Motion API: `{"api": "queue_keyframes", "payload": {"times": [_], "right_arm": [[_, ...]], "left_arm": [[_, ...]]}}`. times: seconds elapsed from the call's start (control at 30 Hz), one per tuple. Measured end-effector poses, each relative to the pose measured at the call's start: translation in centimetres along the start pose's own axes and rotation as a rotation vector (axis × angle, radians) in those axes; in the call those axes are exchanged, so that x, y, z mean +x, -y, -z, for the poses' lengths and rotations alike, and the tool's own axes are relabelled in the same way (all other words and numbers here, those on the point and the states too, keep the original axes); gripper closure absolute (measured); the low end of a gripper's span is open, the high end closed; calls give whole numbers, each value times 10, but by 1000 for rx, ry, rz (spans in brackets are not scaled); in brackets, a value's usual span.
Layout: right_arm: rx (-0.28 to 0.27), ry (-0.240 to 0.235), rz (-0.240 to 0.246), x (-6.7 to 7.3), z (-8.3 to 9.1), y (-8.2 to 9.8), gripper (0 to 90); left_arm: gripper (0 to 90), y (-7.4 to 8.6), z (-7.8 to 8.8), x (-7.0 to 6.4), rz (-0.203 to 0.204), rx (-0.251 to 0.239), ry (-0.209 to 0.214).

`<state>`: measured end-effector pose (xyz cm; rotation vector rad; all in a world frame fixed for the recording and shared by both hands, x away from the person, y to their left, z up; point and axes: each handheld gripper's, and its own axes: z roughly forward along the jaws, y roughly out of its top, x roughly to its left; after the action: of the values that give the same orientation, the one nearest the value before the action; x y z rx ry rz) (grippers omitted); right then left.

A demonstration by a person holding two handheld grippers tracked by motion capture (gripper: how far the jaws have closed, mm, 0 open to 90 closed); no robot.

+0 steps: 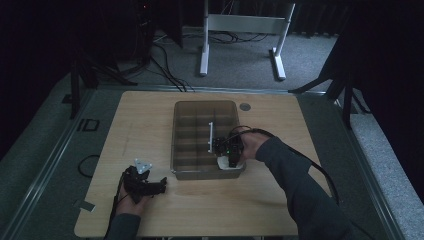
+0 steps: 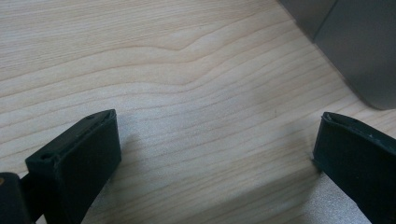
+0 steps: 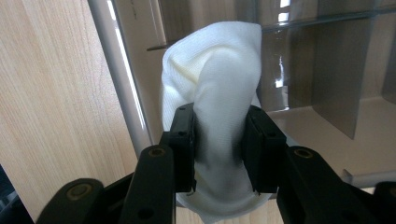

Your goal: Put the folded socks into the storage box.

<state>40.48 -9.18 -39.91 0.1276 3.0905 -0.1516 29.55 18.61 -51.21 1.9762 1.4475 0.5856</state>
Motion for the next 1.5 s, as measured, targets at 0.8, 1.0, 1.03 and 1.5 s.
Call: {"api": "queue_keyframes", "payload": {"times": [0.8, 1.0, 1.03, 1.5], "right_arm": [[21, -32, -26, -3, -14, -7, 586], [-15, -26, -42, -5, -3, -2, 513], [-15, -26, -42, -5, -3, -2, 513], [-115, 7, -57, -1, 21, 11, 727]], "left_arm": [[10, 0, 0, 0, -1, 1, -1], [10, 0, 0, 0, 1, 0, 1], [10, 0, 0, 0, 1, 0, 1], [10, 0, 0, 0, 0, 0, 0]]}}
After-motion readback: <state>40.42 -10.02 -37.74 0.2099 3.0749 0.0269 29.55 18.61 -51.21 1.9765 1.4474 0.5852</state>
